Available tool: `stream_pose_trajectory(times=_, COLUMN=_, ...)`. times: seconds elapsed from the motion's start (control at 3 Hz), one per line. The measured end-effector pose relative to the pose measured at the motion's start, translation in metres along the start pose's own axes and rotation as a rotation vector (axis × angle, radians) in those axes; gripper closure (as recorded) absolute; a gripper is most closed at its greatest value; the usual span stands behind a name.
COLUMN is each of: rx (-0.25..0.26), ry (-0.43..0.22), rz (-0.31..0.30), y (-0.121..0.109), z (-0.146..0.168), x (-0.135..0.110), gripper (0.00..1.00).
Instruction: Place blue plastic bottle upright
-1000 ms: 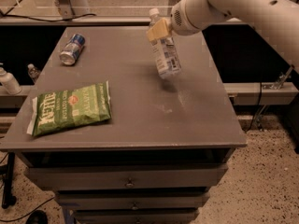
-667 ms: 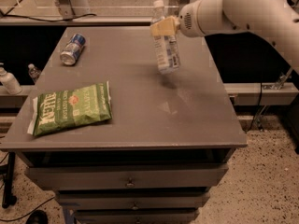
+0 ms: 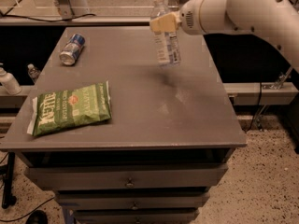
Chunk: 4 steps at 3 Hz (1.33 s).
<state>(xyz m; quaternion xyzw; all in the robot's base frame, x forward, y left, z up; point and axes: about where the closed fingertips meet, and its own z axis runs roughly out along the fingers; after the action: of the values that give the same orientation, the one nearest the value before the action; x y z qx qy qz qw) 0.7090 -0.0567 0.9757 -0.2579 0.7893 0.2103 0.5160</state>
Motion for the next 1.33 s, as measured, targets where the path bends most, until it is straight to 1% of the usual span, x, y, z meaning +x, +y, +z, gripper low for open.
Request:
stream_pose_trajectory(times=0.33, rx=-0.054, ry=-0.053, rz=-0.011, y=-0.007, z=-0.012, x=0.003, gripper=1.0)
stream_pose_trajectory(times=0.67, rx=-0.151, ry=-0.138, rz=-0.075, y=-0.002, z=-0.02, x=-0.008, gripper=1.0)
stream_pose_trajectory(times=1.0, rx=-0.246, ry=-0.211, rz=-0.185, y=-0.005, z=-0.025, x=-0.014, gripper=1.0)
stream_pose_trajectory(times=1.33, rx=-0.288, ry=-0.251, rz=-0.291, y=-0.018, z=-0.032, x=-0.006, gripper=1.0)
